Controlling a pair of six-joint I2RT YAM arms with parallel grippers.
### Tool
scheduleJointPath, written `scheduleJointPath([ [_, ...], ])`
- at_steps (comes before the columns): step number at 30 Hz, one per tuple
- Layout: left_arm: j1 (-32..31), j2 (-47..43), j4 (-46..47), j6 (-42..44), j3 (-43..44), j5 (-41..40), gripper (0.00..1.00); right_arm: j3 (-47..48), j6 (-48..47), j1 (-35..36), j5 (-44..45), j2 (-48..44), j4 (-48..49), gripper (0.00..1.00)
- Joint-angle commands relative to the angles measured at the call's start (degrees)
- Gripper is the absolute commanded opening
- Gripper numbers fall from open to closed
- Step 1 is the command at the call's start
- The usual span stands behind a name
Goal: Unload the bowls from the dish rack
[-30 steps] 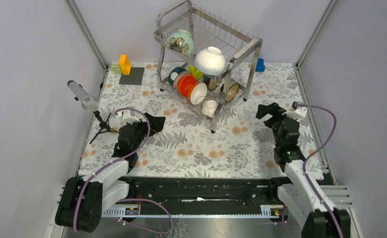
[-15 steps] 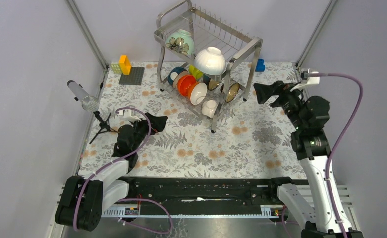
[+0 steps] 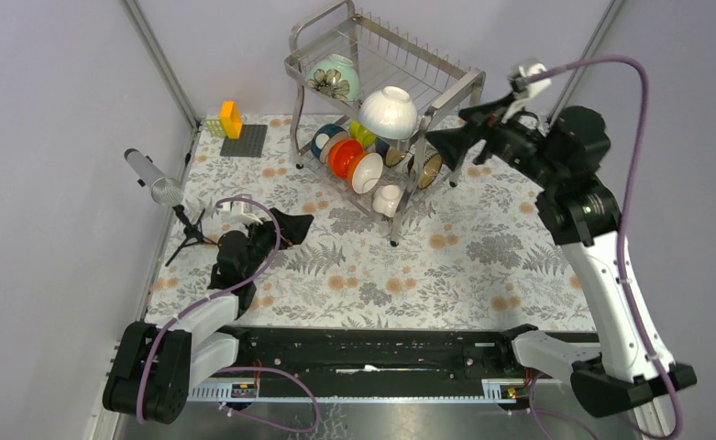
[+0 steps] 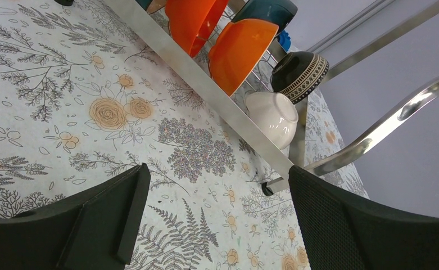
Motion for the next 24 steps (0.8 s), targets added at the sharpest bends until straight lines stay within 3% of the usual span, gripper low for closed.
scheduleJointPath([
  [1, -0.2, 0.5, 4.0, 0.1, 0.4, 1.5, 0.99, 10.2, -8.7, 8.7, 6.2, 6.2, -5.9, 1.00],
  [8, -0.3, 0.5, 3.9, 0.5, 0.5, 1.7, 0.99, 21.5, -20.6, 20.9, 19.2, 16.3, -9.8, 1.00],
  [14, -0.5, 0.5, 3.7, 0.8, 0.6, 1.7, 0.99, 27.0, -38.9, 31.1, 35.8, 24.5, -13.2, 1.00],
  [18, -0.5, 0.6, 3.4, 0.9, 0.7, 1.5, 0.99, 26.1, -46.6, 33.2, 43.1, 27.0, -13.3, 1.00],
  [24, -0.6, 1.1, 3.5, 0.8, 0.9, 1.6, 0.99, 24.5, -49.0, 33.5, 47.0, 28.5, -11.3, 1.00],
])
